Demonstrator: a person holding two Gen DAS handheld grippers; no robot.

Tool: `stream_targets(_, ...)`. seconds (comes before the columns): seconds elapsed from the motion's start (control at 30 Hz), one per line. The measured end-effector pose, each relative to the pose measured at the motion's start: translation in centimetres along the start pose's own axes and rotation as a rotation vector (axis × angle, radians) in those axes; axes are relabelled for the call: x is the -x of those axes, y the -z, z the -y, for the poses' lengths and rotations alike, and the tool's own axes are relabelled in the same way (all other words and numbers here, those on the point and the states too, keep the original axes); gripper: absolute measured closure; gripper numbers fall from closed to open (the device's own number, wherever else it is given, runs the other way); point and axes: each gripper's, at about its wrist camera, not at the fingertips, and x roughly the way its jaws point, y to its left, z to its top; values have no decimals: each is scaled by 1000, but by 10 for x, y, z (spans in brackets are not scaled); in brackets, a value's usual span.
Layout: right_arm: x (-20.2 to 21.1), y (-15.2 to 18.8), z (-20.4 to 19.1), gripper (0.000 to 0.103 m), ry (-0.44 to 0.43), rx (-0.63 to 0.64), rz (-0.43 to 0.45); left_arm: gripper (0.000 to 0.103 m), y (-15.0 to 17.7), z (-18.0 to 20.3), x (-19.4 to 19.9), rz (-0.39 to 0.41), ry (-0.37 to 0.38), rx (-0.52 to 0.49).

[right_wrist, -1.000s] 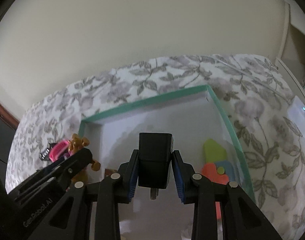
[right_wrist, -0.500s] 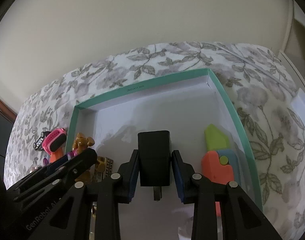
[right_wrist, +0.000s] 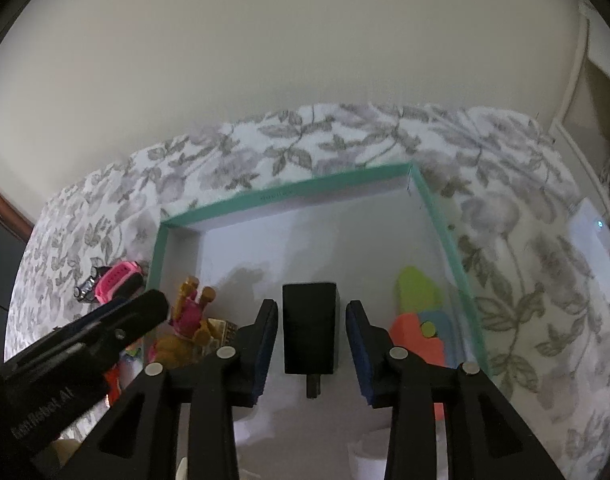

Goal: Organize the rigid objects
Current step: 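Lower the toy figure into the tray with the left tool while the right tool releases the charger plug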

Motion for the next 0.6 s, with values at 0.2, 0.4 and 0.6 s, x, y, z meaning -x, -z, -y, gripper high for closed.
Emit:
stream_targets(0.2,23,-8,-4,55,10,22,54,33,-6,-7,19,31,-50,4)
stream_targets(0.4,28,-9,-6,41,22,34,76,21,-9,-18,24,37,-129,6)
stream_targets(0.6,25,-8,-5,32,26,42,75,19,-10,-26,28,55,-154,30)
